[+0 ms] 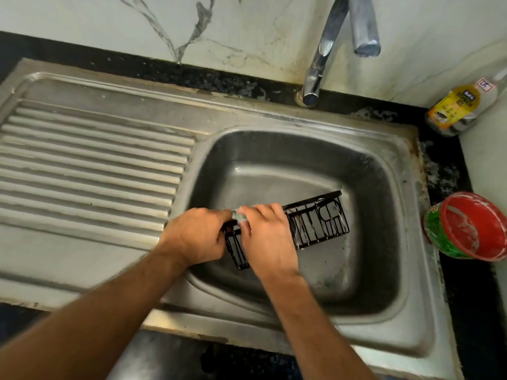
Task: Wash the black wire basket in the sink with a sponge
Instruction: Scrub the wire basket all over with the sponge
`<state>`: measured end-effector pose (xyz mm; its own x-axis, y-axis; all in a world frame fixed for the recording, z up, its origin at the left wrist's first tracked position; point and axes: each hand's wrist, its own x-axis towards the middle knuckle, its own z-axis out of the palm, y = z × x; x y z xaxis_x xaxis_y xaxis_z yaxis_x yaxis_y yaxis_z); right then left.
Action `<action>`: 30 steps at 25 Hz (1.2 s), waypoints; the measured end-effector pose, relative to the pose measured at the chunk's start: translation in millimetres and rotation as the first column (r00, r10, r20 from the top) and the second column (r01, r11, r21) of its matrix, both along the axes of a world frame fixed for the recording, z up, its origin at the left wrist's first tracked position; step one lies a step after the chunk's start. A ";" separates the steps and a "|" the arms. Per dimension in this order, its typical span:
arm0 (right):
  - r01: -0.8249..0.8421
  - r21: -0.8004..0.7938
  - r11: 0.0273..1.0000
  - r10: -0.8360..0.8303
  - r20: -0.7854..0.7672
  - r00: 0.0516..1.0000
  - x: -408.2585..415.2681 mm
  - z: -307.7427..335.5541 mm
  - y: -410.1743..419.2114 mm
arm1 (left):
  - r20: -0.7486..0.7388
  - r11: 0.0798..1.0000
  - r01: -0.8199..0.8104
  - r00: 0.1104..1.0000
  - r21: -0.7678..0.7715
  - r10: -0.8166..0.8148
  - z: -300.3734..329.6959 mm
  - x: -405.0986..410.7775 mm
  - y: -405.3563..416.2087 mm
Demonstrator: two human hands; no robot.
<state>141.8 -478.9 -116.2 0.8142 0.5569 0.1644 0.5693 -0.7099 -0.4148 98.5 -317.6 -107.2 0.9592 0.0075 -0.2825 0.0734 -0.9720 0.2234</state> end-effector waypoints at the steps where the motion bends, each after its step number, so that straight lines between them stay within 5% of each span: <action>1: -0.002 -0.006 1.000 0.002 -0.012 1.000 1.9 -1.7 -6.8 | 0.000 1.000 0.011 1.000 -0.017 -0.011 -0.9 0.1 1.3; 6: 0.481 -0.027 0.877 -0.481 -0.083 0.873 42.8 8.3 -55.1 | 0.033 0.992 0.063 0.998 -0.108 -0.059 -5.6 -1.6 5.2; 15: 0.074 0.086 0.994 -0.075 0.008 0.997 -11.5 2.6 -8.7 | 0.038 0.989 0.104 0.994 -0.106 -0.100 9.5 -1.7 2.4; 22: 0.539 -0.008 0.842 -0.538 -0.076 0.839 99.0 -0.1 -117.0 | -0.003 0.999 0.030 1.000 -0.020 -0.030 7.7 0.9 -4.0; 28: 0.071 -0.044 0.997 -0.069 0.054 0.996 43.9 -2.6 -57.9 | -0.031 0.999 0.040 0.999 -0.014 -0.041 2.9 0.7 -1.3; 30: 0.107 -0.048 0.993 -0.103 0.076 0.992 48.6 3.3 -58.0 | -0.039 0.999 0.050 0.998 -0.017 -0.050 3.3 0.8 -0.5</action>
<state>190.5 -537.0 -112.9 0.8554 0.4784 0.1985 0.5180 -0.7866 -0.3361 99.3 -318.1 -103.9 0.9464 -0.0451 -0.3197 0.0336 -0.9710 0.2366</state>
